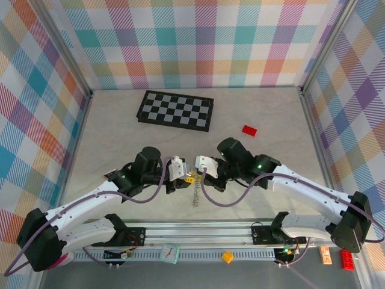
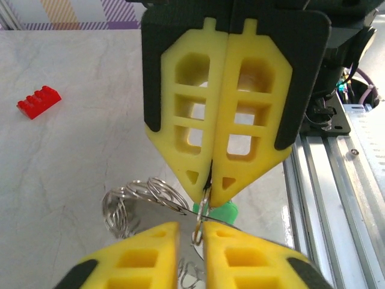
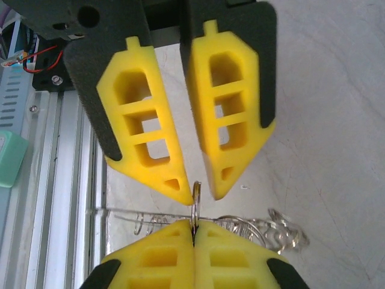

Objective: Put the keys on the keyring

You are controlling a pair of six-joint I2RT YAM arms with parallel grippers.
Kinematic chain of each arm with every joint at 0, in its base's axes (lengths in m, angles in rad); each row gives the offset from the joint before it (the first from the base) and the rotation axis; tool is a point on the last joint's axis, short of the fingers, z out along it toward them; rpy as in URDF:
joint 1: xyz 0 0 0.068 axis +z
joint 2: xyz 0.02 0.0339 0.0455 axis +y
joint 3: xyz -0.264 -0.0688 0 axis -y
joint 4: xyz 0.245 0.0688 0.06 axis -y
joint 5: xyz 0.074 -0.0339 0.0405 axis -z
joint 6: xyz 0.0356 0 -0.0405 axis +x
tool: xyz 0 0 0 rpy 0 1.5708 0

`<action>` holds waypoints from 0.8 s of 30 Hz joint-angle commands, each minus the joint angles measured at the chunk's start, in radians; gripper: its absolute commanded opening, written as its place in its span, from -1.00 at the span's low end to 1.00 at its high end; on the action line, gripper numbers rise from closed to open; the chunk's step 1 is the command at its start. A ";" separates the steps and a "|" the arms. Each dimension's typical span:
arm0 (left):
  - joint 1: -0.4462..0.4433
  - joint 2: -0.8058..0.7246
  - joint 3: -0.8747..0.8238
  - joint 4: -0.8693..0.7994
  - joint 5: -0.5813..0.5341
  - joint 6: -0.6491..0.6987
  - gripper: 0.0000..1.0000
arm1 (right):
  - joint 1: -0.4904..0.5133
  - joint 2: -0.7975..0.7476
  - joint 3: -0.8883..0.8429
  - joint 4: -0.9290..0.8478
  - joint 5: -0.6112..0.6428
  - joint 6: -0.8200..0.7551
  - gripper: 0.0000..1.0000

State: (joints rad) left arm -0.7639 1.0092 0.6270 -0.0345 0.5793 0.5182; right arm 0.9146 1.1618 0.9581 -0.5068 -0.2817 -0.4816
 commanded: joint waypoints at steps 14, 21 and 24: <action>-0.006 -0.010 -0.013 0.084 0.048 -0.032 -1.00 | -0.006 -0.087 -0.093 0.164 -0.065 0.095 -0.60; -0.006 -0.024 -0.107 0.274 0.078 -0.104 -1.00 | -0.043 -0.179 -0.252 0.341 -0.083 0.205 -0.36; -0.005 -0.033 -0.130 0.317 0.089 -0.113 -1.00 | -0.046 -0.192 -0.283 0.380 -0.079 0.229 -0.36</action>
State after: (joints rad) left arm -0.7647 1.0061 0.5117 0.1555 0.6216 0.4332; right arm 0.8749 0.9867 0.6964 -0.2310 -0.3275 -0.3107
